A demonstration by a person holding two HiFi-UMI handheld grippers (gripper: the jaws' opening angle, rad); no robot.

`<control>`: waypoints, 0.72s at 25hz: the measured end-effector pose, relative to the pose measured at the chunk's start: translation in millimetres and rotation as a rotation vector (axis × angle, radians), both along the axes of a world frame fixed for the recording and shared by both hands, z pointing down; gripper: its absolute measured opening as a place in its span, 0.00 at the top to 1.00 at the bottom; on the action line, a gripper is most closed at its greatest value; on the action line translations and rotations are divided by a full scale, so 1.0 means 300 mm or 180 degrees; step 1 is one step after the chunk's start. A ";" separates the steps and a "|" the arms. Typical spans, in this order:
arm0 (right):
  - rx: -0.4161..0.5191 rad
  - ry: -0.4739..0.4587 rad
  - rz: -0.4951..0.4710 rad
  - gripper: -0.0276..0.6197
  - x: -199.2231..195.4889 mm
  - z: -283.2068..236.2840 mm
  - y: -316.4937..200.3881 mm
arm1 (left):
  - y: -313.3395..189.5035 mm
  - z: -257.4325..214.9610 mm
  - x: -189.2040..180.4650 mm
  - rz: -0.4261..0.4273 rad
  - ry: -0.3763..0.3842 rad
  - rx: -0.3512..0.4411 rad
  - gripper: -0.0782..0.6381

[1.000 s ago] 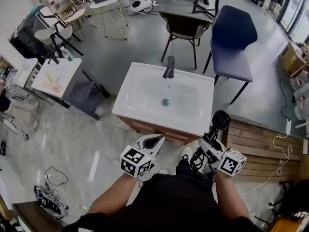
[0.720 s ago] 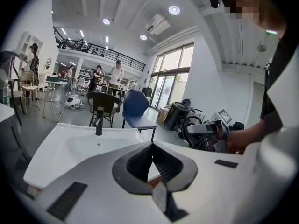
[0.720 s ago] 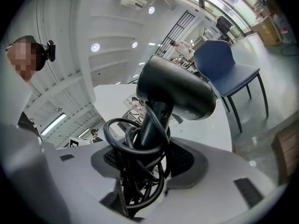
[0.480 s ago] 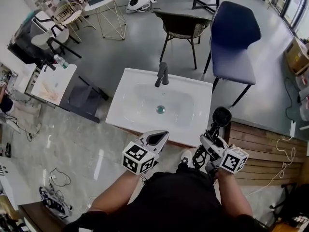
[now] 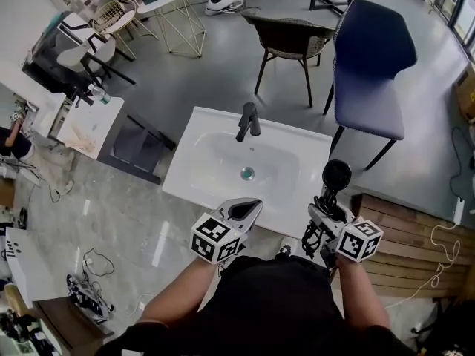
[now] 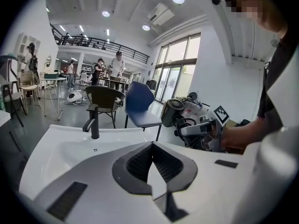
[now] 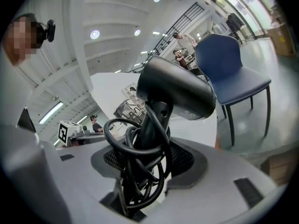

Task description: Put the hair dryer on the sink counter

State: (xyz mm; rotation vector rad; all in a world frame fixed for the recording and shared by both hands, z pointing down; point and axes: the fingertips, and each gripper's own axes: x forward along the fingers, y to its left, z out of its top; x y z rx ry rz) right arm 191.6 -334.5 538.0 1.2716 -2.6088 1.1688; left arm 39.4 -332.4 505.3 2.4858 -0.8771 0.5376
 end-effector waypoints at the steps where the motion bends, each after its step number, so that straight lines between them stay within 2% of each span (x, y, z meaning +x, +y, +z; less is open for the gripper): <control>1: 0.0005 0.0098 -0.0060 0.61 0.008 0.016 -0.012 | -0.010 0.009 0.005 -0.0016 -0.0026 -0.0006 0.89; 8: -0.0031 0.0495 -0.0496 0.61 0.017 0.097 -0.062 | -0.058 0.040 0.020 -0.0172 -0.0125 -0.0031 0.89; 12: 0.0000 0.0842 -0.0742 0.61 -0.005 0.141 -0.067 | -0.060 0.056 0.021 -0.0068 -0.0248 -0.0013 0.89; 15: 0.0071 0.1109 -0.0883 0.61 -0.030 0.172 -0.086 | -0.085 0.075 0.000 -0.0064 -0.0221 -0.0055 0.89; 18: 0.0177 0.1509 -0.1048 0.61 -0.051 0.204 -0.105 | -0.116 0.089 -0.020 -0.0007 -0.0211 -0.0095 0.89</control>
